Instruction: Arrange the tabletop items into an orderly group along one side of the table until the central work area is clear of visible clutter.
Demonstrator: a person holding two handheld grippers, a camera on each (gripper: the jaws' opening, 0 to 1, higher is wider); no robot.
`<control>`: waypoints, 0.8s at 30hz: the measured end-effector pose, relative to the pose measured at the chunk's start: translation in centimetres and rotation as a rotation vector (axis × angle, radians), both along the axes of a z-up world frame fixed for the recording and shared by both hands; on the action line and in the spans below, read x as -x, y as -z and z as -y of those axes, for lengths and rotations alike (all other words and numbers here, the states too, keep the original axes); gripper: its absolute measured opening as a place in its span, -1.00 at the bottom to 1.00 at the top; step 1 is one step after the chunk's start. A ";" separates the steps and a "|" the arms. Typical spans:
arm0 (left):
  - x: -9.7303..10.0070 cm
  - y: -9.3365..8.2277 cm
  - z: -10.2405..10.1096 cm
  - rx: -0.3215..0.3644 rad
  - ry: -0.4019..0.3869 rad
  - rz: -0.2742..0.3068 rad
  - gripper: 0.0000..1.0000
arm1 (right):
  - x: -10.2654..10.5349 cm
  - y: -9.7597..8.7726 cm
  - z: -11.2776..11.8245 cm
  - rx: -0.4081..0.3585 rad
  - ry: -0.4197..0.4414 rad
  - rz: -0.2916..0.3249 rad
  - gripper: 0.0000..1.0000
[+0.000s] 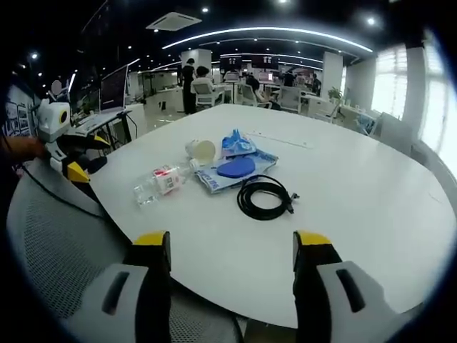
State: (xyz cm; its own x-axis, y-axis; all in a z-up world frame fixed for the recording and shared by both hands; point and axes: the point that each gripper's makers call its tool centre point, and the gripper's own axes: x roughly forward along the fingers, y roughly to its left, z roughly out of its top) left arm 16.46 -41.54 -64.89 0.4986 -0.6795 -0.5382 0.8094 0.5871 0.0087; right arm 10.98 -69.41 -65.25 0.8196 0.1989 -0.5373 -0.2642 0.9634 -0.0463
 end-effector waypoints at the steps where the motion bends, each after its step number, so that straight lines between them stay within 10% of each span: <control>1: 0.0 0.0 0.0 0.000 0.000 0.001 0.58 | 0.0 0.0 0.0 0.000 0.000 0.000 0.40; 24: -0.3 -0.2 -0.1 0.007 -0.013 0.016 0.68 | 0.0 0.1 -0.2 -0.008 -0.007 -0.007 0.54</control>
State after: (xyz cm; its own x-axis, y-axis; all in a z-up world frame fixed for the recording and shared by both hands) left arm 16.77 -41.39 -64.67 0.5159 -0.6768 -0.5252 0.8015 0.5977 0.0171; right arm 11.01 -69.20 -65.38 0.8145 0.2089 -0.5412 -0.2714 0.9618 -0.0372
